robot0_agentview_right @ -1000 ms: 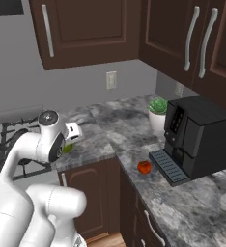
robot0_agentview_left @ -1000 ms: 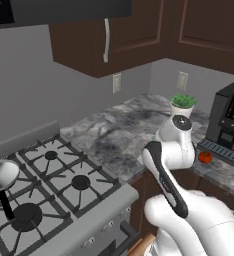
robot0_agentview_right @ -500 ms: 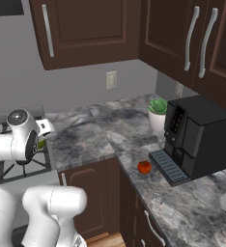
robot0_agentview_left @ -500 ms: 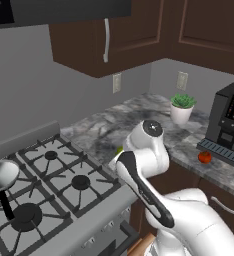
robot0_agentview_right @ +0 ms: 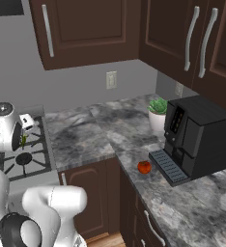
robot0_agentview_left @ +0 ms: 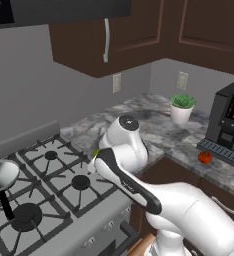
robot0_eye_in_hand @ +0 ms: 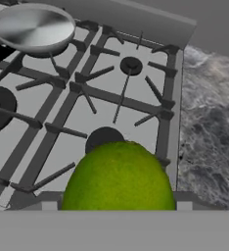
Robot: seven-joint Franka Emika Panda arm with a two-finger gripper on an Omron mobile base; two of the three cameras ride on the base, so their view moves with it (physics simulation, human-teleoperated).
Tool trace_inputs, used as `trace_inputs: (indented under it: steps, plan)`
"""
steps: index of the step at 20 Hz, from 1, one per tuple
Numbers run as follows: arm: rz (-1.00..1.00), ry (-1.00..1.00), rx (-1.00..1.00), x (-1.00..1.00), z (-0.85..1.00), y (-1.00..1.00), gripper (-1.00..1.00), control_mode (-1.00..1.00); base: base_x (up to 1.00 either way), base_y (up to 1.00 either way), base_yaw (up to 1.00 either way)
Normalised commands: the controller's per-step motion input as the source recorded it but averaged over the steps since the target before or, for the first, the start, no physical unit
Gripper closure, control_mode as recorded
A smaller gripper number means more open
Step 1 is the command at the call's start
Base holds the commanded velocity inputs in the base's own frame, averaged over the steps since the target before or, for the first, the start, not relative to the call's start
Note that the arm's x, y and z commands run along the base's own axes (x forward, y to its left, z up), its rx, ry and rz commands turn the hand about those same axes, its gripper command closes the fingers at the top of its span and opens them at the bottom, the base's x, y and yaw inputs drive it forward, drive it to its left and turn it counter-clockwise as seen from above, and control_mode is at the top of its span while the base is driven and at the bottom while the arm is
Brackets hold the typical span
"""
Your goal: Put the tomato and lime in the pan. Then turn on the rear center burner and set the heat to medium.
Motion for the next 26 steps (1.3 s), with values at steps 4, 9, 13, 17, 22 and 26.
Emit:
trace_inputs:
  steps: [4,9,13,17,22,26]
  plan:
    - [0.05,0.01,-0.01,0.03,-0.03,0.73,1.0,-1.0,0.0,0.0,0.0]
    - [0.0,0.19,-0.04,0.25,-0.02,0.52,1.0,-1.0,0.0,0.0,0.0]
    - [0.0,0.27,-0.03,0.2,0.0,0.28,1.0,-1.0,0.0,0.0,0.0]
    - [0.0,0.21,-0.01,0.13,0.08,0.34,1.0,-1.0,0.0,0.0,0.0]
    - [0.0,0.08,0.0,0.0,0.0,0.39,1.0,-1.0,0.0,0.0,0.0]
    - [0.0,0.0,0.0,0.0,0.0,0.37,1.0,-1.0,0.0,0.0,0.0]
